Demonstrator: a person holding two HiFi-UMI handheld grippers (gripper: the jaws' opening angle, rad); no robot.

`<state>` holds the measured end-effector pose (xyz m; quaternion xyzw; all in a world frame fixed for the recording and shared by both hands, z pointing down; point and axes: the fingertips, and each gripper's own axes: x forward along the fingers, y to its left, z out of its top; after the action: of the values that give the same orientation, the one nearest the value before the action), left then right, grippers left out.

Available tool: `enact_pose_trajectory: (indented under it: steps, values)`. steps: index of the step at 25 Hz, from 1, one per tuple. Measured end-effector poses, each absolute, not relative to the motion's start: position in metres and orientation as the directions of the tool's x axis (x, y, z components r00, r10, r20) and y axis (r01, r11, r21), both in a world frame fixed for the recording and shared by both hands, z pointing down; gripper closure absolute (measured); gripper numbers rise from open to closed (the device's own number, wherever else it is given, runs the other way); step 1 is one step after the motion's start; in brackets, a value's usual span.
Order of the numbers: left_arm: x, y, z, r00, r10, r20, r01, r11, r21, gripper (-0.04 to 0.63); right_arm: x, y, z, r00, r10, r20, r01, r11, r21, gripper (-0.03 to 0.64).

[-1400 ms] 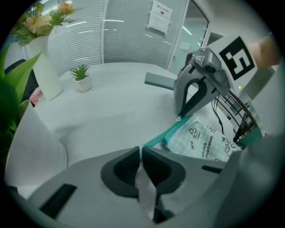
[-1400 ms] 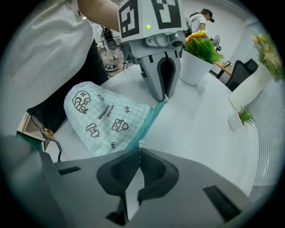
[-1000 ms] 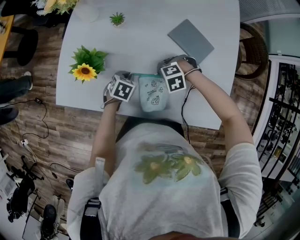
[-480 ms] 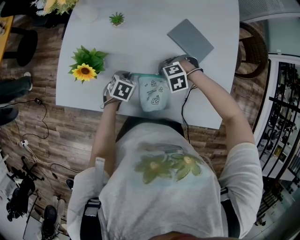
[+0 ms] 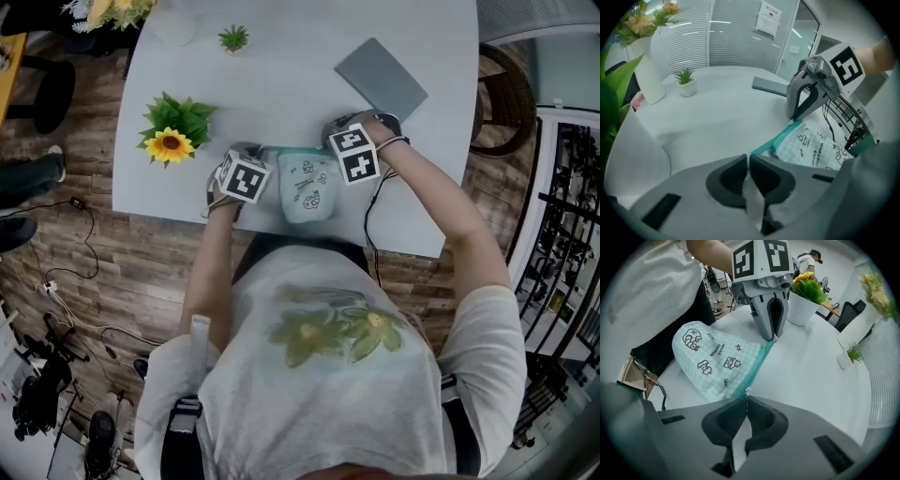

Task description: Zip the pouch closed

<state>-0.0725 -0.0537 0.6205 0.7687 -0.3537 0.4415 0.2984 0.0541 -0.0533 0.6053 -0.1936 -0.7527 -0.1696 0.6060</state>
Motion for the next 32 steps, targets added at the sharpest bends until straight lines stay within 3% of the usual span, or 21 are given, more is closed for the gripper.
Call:
enact_pose_trajectory:
  steps: [20,32]
  values:
    - [-0.072,-0.053,0.621,0.363,-0.279,0.889,-0.809,-0.568,0.152,0.571,0.078,-0.053,0.609,-0.153,0.07,0.986,0.453,0.891,0.007,0.598]
    - [-0.072,-0.054,0.622,0.368,-0.272,0.889,-0.805,-0.572,0.158,0.571,0.081,-0.055,0.617,-0.257,0.065,0.964,0.26,0.966,0.004,0.598]
